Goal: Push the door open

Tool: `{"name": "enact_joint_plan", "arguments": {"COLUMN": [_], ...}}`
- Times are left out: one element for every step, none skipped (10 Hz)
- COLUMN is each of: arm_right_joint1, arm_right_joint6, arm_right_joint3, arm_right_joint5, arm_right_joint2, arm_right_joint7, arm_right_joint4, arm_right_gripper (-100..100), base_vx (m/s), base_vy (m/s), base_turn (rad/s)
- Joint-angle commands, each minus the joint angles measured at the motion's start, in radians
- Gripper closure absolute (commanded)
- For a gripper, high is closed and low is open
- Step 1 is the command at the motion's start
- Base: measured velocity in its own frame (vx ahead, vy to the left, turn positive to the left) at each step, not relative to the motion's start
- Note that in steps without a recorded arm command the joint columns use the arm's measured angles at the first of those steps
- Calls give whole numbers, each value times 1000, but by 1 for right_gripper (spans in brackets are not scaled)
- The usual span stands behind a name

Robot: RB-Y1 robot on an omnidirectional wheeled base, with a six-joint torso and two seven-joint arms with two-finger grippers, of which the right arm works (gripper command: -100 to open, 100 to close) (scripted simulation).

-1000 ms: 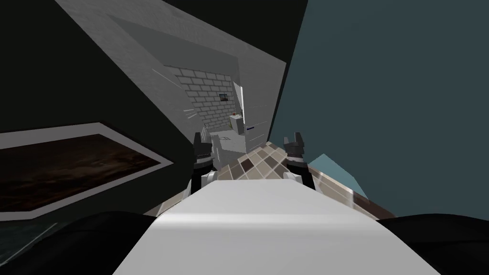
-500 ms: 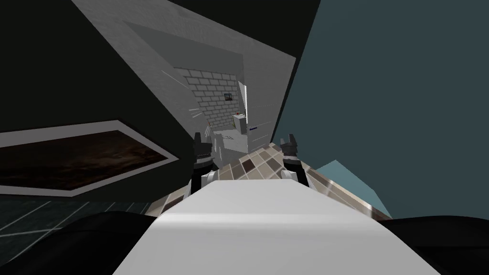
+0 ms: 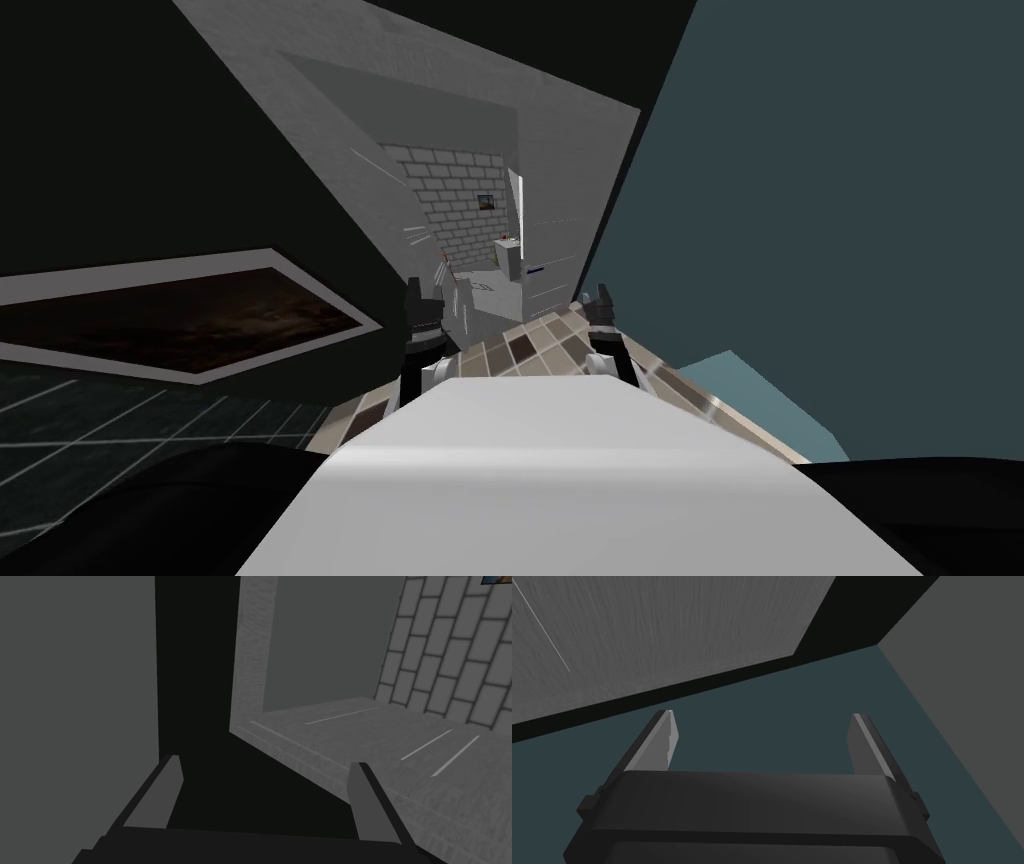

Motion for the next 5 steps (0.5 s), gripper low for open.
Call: {"name": "enact_joint_plan", "arguments": {"arm_right_joint1": [-23, -44, -44, -68, -68], "arm_right_joint6": [-1, -2, -2, -2, -2], "arm_right_joint3": [1, -1, -1, -3, -3], "arm_right_joint5": [-2, -6, -6, -9, -9], "arm_right_joint2": [-8, -17, -17, -27, -27], "arm_right_joint7": [-2, -6, -6, -10, -10], "arm_right_joint4": [48, 82, 88, 126, 131], "arm_right_gripper": [-100, -100, -100, -100, -100], "base_vx": [41, 52, 32, 35, 28], "base_vy": [-34, -51, -52, -47, -38], "base_turn": [102, 187, 87, 132, 70]}}
